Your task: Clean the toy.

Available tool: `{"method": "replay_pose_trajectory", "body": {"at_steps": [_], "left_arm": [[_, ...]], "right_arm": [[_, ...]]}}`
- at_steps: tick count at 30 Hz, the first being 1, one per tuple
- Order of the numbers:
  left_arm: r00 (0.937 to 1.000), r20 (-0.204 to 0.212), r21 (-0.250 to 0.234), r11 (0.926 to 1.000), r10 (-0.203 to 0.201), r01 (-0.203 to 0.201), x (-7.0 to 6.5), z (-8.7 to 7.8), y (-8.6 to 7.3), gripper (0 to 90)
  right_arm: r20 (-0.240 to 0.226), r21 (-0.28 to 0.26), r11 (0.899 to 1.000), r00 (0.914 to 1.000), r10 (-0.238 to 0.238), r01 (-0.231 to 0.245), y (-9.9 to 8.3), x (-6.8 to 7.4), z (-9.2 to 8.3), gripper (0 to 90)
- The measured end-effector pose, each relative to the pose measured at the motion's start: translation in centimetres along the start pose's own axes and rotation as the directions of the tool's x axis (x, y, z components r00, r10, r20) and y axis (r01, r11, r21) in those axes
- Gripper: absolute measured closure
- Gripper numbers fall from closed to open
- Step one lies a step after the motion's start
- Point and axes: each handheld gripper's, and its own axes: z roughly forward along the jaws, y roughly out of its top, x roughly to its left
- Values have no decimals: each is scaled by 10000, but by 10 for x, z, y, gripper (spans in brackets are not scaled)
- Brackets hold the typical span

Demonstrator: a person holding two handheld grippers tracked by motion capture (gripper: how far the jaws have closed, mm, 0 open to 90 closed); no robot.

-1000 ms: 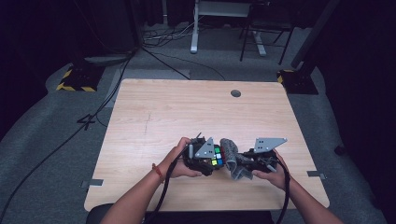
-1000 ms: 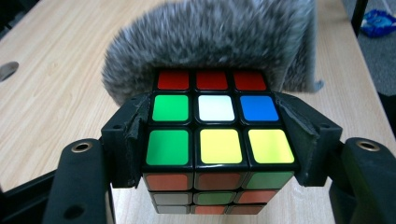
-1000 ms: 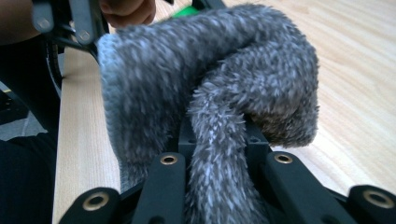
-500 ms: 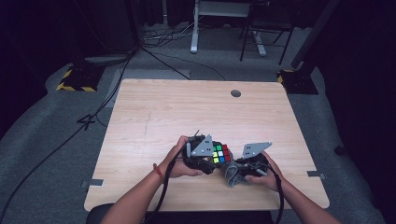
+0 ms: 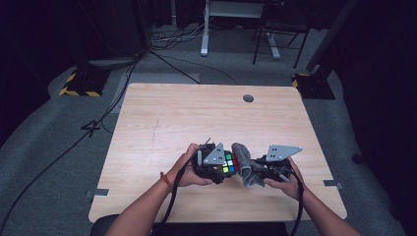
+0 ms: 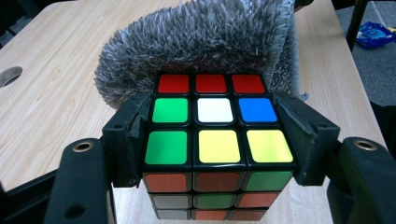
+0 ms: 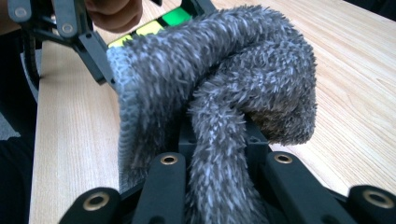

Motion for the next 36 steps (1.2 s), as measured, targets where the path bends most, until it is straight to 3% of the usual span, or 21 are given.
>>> {"method": "replay_pose_trajectory", "body": {"at_steps": [5,8,14,18,25,31,34,36], "left_arm": [[10000,-27,-18,10000,-42,42,3,0,-1,338],[9996,-71,-413,9988,-261,258,6,-6,-1,339],[9971,-606,-489,9979,-454,425,13,-18,-2,338],[9948,-933,-29,9991,-418,417,17,-21,-8,339],[9880,-1159,598,9922,-1019,1093,30,-25,-31,338],[9793,-954,898,9782,-1786,1872,39,-24,-59,338],[9765,-749,879,9741,-2021,2083,40,-23,-68,338],[9769,-636,915,9736,-2039,2092,40,-21,-72,338]], "right_arm": [[-34,-183,9998,10000,-62,62,1,0,-4,767],[-310,303,9992,9992,-239,249,-1,3,1,766],[-772,861,9955,9965,-323,390,-3,5,9,764],[-376,959,9951,9991,-190,225,-6,-1,6,756],[844,967,9953,9964,-6,-76,-11,-23,-5,743],[1425,1557,9863,9892,328,-551,-26,-43,-2,724],[1622,1811,9813,9861,363,-659,-31,-49,-1,716],[1554,1788,9795,9857,654,-932,-35,-53,-1,708]]}}
